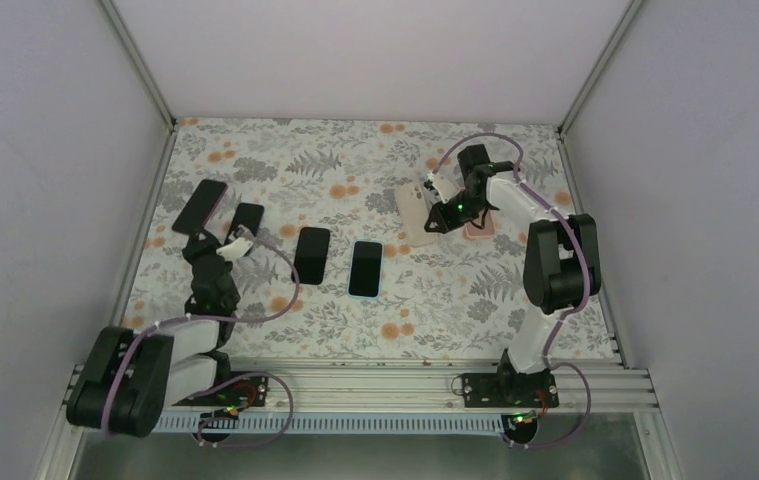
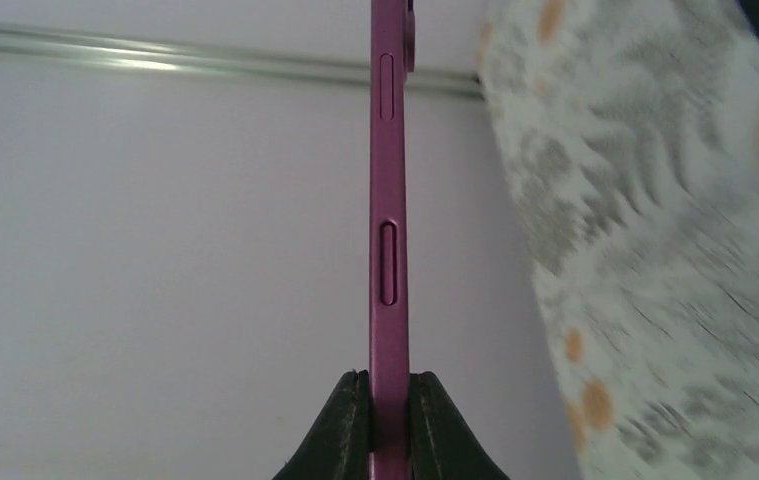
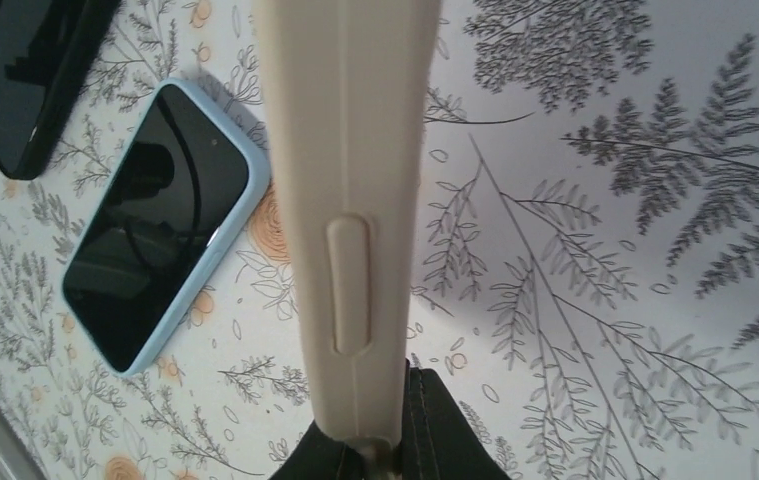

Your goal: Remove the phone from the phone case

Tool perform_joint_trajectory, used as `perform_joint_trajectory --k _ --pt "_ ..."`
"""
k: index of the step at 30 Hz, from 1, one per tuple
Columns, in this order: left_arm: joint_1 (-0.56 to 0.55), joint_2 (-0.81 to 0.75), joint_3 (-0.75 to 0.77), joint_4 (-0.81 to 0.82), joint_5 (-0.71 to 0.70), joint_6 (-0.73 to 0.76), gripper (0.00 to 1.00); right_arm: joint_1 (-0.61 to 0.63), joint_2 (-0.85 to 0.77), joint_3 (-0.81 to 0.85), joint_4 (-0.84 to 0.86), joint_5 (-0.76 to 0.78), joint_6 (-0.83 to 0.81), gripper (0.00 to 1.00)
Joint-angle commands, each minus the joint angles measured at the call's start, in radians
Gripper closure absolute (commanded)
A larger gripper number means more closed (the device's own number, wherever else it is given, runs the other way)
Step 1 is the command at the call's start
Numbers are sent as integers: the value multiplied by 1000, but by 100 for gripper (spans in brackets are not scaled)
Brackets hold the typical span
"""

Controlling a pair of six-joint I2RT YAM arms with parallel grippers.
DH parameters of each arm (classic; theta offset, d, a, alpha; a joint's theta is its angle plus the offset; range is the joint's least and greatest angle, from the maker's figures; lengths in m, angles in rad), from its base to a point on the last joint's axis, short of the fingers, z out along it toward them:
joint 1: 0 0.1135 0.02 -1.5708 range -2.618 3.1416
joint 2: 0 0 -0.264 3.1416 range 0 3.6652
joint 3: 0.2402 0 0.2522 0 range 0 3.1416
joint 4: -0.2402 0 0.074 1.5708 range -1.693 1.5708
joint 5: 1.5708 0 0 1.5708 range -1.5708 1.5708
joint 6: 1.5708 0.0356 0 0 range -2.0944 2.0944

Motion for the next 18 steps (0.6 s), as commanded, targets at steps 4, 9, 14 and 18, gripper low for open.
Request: perform_joint_trajectory --k 4,9,14,18 --pt "155 362 -131 494 117 134 98 -27 41 -25 -3 -49 -27 95" --pt "243 722 -140 855 145 209 98 -58 92 -30 6 -15 -39 96" --pt "283 759 -145 854 188 150 98 -80 97 -28 5 13 -51 96" --pt "283 732 -169 851 238 166 80 -88 101 -12 -5 16 -59 95"
